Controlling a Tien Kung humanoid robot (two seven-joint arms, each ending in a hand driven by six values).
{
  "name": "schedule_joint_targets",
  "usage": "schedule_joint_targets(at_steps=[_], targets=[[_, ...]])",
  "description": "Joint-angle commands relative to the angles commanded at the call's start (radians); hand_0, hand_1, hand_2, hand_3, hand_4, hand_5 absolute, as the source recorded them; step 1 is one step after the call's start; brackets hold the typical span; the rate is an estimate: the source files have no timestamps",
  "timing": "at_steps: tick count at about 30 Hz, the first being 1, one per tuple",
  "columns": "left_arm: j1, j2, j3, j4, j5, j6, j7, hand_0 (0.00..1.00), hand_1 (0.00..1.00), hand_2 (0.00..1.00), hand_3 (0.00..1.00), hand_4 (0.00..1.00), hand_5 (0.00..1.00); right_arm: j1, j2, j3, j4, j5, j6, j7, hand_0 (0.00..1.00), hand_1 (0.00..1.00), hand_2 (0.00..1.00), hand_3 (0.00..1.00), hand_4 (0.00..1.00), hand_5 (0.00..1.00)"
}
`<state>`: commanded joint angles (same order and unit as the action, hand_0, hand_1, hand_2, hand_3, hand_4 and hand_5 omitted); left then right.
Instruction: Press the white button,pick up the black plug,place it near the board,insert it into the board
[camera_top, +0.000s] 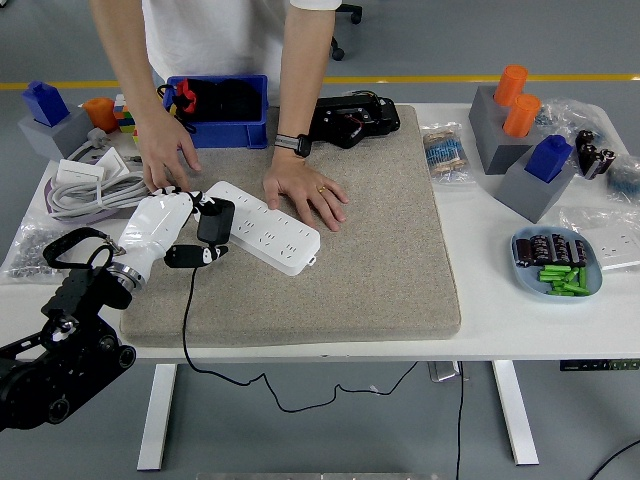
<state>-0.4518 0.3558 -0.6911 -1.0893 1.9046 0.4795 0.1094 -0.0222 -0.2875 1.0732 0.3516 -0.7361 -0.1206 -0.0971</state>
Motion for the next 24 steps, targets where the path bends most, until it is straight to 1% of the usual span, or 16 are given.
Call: schedule_joint_targets(at_steps=[7, 20, 24], targets=[[-0.012, -0.012, 0.002, 0.017, -0.002, 0.000, 0.000, 0.842, 0.638, 0.636, 0.635, 0.920, 0.258, -0.002, -0.002, -0.003, 0.000, 0.001, 0.000, 0.000, 0.701, 0.611, 0.624, 0.599, 0.649, 0.337], [-0.029, -0.021, 0.004, 0.026, -0.001, -0.003, 0.001, 0.843, 0.644, 0.636, 0.634, 0.922, 0.250, -0.004, 0.002, 0.006, -0.001, 0.000, 0.000, 0.001, 0.699, 0.612, 0.623, 0.599, 0.649, 0.335], [-0.041, -0.025, 0.009, 0.031, -0.002, -0.004, 0.002, 0.843, 0.644, 0.636, 0.634, 0.922, 0.250, -0.004, 0.003, 0.007, -0.001, 0.001, 0.000, 0.002, 0.699, 0.612, 0.623, 0.599, 0.649, 0.335]])
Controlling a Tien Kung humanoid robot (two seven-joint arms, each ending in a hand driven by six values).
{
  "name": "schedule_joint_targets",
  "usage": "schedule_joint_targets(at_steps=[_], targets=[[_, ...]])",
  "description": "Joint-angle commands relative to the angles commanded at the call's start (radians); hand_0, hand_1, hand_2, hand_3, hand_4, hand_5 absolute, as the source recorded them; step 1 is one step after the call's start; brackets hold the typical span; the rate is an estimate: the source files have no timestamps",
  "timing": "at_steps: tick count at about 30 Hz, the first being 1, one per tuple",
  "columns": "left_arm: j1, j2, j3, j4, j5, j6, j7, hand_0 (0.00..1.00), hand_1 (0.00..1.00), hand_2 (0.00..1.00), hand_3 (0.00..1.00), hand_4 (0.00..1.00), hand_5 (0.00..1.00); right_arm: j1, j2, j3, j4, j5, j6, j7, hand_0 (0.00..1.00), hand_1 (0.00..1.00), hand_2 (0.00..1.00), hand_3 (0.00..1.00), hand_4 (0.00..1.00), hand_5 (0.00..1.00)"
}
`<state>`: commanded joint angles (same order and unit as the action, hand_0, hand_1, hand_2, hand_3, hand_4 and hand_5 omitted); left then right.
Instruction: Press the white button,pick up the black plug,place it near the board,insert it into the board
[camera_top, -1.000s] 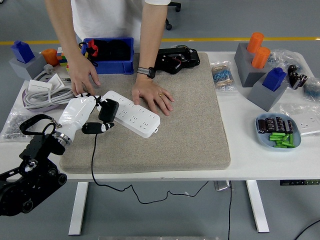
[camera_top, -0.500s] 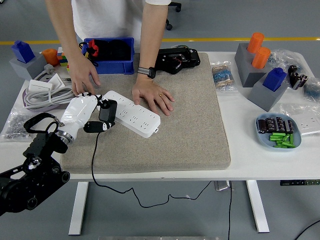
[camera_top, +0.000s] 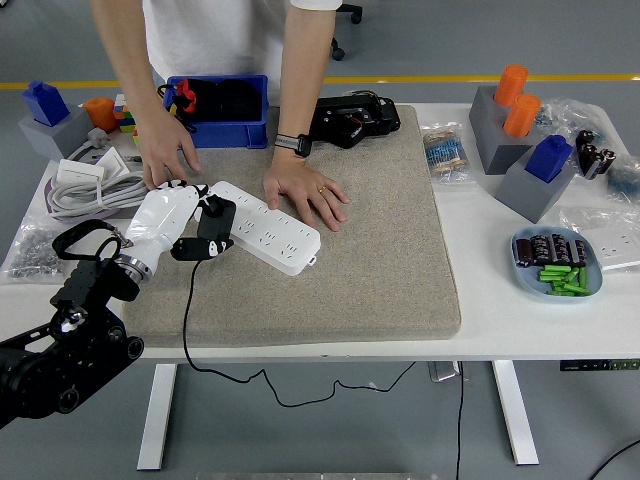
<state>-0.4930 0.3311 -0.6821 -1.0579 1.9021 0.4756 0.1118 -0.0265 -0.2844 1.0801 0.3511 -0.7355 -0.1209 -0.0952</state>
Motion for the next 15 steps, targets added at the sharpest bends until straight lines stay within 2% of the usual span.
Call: schedule_joint_targets(at_steps=[15], targets=[[-0.055, -0.023, 0.029, 0.045, -0.012, -0.010, 0.004, 0.844, 0.647, 0.640, 0.630, 0.920, 0.243, 0.003, 0.000, 0.002, -0.001, 0.002, -0.001, 0.003, 0.698, 0.611, 0.622, 0.598, 0.647, 0.334]])
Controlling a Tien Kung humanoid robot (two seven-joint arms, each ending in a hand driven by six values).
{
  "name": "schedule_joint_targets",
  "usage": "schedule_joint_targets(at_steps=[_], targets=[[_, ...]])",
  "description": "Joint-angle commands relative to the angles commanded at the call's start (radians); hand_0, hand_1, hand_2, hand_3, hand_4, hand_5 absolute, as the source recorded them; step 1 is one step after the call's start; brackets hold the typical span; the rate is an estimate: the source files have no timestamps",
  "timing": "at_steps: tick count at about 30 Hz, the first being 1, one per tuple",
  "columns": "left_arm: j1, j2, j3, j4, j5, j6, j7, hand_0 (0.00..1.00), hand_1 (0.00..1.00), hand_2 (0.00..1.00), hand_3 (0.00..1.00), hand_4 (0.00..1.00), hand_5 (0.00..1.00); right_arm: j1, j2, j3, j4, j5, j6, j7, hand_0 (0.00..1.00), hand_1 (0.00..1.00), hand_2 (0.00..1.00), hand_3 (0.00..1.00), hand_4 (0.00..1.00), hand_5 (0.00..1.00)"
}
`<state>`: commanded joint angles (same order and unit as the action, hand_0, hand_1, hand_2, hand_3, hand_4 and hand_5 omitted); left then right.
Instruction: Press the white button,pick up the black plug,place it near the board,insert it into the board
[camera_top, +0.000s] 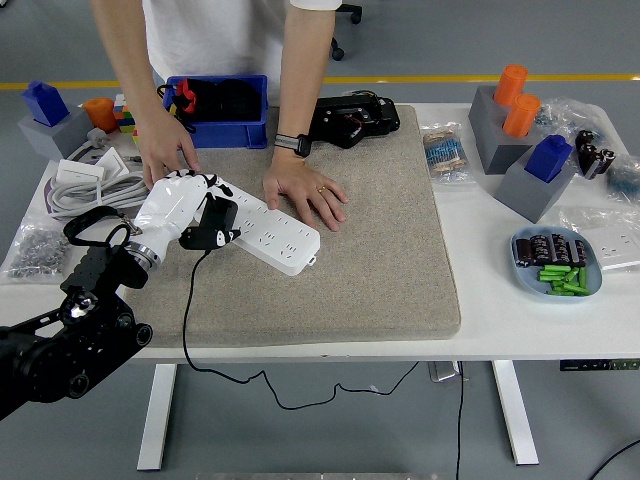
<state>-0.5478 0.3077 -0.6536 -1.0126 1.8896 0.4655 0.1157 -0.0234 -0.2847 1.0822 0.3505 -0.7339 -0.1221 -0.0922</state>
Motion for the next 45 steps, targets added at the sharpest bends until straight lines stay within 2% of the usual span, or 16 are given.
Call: schedule_joint_targets(at_steps=[17, 26, 32, 45], targets=[[0.010, 0.001, 0.005, 0.012, -0.008, 0.005, -0.004, 0.842, 0.647, 0.640, 0.624, 0.917, 0.240, -0.002, 0.001, 0.001, 0.004, -0.001, -0.002, 0.004, 0.697, 0.608, 0.621, 0.597, 0.646, 0.332], [-0.016, -0.016, 0.001, 0.017, -0.007, 0.005, -0.006, 0.842, 0.647, 0.641, 0.623, 0.917, 0.240, -0.001, 0.002, 0.002, 0.004, 0.000, -0.004, 0.006, 0.697, 0.609, 0.621, 0.597, 0.646, 0.332], [-0.041, -0.033, 0.022, 0.037, -0.010, -0.003, -0.006, 0.841, 0.648, 0.643, 0.625, 0.916, 0.240, 0.000, 0.001, 0.000, 0.003, 0.001, -0.004, 0.007, 0.697, 0.609, 0.621, 0.597, 0.646, 0.331], [-0.067, -0.047, 0.048, 0.079, -0.026, -0.007, -0.015, 0.840, 0.649, 0.642, 0.623, 0.914, 0.239, 0.000, 0.000, -0.005, 0.003, 0.001, -0.005, 0.008, 0.697, 0.609, 0.620, 0.597, 0.645, 0.331]])
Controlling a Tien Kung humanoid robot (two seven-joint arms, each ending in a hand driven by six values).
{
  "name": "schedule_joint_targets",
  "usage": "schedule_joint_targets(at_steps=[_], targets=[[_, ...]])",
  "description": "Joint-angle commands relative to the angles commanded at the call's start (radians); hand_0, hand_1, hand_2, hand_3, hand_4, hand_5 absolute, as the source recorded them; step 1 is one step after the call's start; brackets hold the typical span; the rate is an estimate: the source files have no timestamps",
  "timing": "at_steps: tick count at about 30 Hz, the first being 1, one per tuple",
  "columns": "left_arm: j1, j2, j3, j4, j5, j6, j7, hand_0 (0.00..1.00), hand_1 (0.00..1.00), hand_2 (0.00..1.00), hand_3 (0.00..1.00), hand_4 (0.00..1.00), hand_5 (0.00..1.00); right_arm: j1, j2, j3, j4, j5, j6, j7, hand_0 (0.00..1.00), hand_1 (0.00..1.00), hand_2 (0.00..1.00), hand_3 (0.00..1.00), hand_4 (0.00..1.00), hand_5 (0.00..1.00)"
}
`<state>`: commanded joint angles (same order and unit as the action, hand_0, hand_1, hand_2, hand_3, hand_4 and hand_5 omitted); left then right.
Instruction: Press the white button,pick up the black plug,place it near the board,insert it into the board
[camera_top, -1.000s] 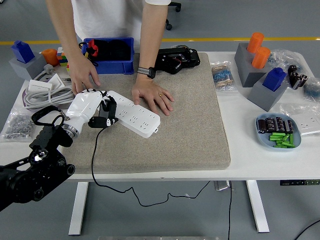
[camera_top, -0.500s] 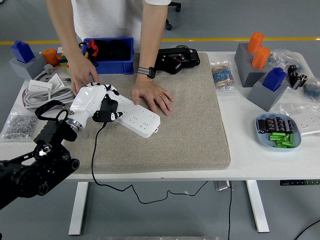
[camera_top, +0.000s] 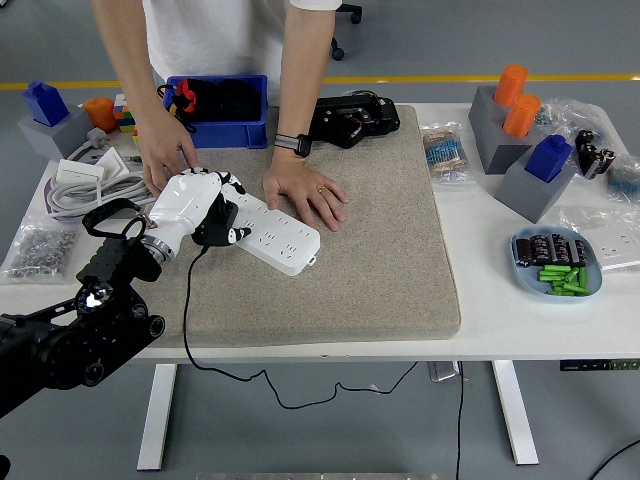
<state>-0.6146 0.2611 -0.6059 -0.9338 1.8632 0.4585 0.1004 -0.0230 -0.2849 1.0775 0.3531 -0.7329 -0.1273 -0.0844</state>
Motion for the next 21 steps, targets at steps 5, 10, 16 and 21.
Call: schedule_joint_targets(at_steps=[5, 10, 16, 21], targets=[[-0.023, -0.015, 0.008, 0.032, -0.016, 0.002, -0.012, 0.840, 0.651, 0.642, 0.620, 0.913, 0.238, 0.004, -0.002, -0.005, 0.001, 0.001, -0.001, 0.001, 0.696, 0.608, 0.620, 0.597, 0.645, 0.331], [-0.039, -0.026, 0.017, 0.061, -0.028, 0.004, -0.022, 0.838, 0.650, 0.642, 0.619, 0.912, 0.239, 0.005, -0.003, -0.012, 0.000, 0.003, -0.003, 0.003, 0.696, 0.608, 0.620, 0.597, 0.645, 0.330], [-0.047, -0.034, 0.033, 0.090, -0.043, 0.001, -0.028, 0.830, 0.650, 0.641, 0.617, 0.911, 0.239, 0.005, -0.005, -0.016, 0.000, 0.004, -0.004, 0.003, 0.696, 0.608, 0.620, 0.597, 0.644, 0.330], [-0.049, -0.039, 0.043, 0.103, -0.053, 0.003, -0.035, 0.828, 0.650, 0.643, 0.617, 0.910, 0.239, 0.004, -0.006, -0.019, -0.001, 0.004, -0.004, 0.004, 0.696, 0.607, 0.621, 0.597, 0.643, 0.329]])
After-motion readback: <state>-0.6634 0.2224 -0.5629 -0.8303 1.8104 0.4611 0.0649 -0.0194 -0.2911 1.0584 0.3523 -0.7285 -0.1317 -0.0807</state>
